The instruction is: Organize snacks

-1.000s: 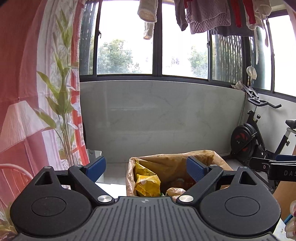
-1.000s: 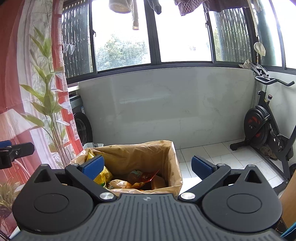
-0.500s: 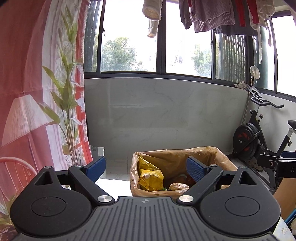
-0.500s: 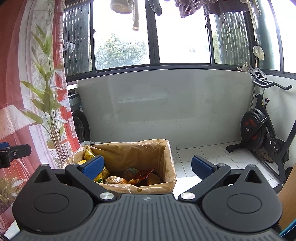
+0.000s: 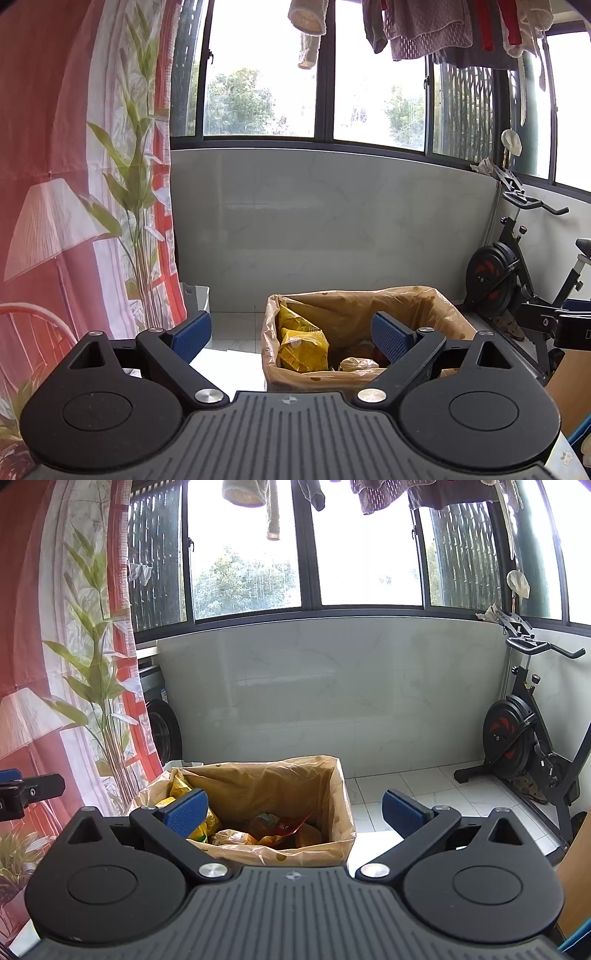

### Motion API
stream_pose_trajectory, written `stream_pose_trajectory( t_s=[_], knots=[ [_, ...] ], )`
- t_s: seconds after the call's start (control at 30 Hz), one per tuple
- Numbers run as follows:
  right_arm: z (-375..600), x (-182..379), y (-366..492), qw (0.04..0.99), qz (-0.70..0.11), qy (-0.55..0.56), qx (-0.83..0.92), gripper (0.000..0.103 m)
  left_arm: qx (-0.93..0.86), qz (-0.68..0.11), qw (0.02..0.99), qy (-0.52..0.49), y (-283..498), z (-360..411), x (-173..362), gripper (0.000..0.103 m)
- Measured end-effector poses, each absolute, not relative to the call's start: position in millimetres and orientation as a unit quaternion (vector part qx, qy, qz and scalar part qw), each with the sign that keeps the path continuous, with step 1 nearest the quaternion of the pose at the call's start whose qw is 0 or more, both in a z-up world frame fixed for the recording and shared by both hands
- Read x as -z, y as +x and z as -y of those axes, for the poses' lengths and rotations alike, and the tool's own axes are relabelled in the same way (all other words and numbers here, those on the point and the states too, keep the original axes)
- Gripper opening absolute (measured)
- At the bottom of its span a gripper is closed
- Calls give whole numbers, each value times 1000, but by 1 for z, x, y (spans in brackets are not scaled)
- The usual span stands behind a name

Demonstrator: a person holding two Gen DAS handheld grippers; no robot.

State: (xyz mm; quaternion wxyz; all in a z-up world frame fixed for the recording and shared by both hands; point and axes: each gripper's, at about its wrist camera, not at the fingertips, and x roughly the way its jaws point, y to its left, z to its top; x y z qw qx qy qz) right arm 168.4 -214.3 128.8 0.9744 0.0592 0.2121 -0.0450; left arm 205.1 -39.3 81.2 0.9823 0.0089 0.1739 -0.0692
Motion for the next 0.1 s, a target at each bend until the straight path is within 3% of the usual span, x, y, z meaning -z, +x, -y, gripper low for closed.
stream_pose_trajectory(
  t_s=[0.1],
  knots=[
    [215,-128,168,974,-214,61,43,103,71,-176,982,6,205,39,-80,95]
  ],
)
